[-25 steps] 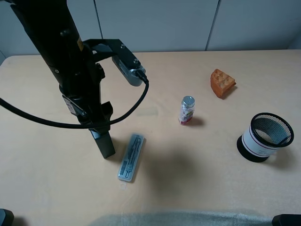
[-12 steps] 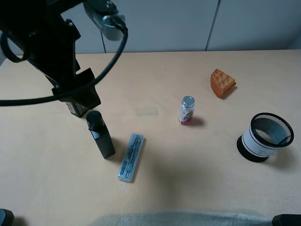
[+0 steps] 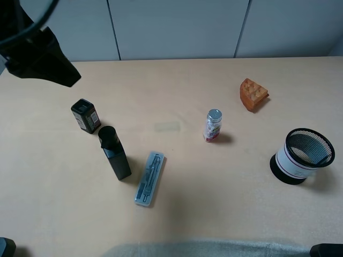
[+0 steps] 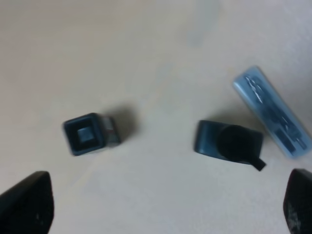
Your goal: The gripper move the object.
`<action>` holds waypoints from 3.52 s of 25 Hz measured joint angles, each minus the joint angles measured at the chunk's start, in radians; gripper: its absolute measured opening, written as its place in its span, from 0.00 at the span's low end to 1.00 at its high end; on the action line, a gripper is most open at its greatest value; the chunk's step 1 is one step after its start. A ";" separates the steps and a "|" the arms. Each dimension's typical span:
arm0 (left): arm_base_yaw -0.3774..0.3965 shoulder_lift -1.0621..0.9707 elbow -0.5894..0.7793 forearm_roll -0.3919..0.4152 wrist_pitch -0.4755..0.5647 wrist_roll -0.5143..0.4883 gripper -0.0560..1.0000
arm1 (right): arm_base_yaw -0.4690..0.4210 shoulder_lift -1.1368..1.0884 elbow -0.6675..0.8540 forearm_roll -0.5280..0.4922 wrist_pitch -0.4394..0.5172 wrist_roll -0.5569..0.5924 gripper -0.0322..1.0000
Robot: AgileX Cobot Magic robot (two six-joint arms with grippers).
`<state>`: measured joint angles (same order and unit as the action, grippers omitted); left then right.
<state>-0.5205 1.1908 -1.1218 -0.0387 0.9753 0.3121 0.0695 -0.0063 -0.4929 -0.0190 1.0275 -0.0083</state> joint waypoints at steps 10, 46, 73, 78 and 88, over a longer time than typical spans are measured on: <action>0.078 -0.121 0.000 0.000 0.002 0.000 0.99 | 0.000 0.000 0.000 0.000 0.000 0.000 0.70; 0.366 -0.823 0.200 0.181 0.186 -0.168 0.99 | 0.000 0.000 0.000 0.000 0.000 0.000 0.70; 0.504 -1.194 0.634 0.103 0.079 -0.296 0.99 | 0.000 0.000 0.000 0.000 0.000 0.000 0.70; 0.504 -1.194 0.634 0.103 0.079 -0.296 0.99 | 0.000 0.000 0.000 0.000 0.000 0.000 0.70; 0.504 -1.194 0.634 0.103 0.079 -0.296 0.99 | 0.000 0.000 0.000 0.000 0.000 0.000 0.70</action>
<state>-0.0170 -0.0027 -0.4880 0.0648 1.0548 0.0163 0.0695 -0.0063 -0.4929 -0.0190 1.0275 -0.0083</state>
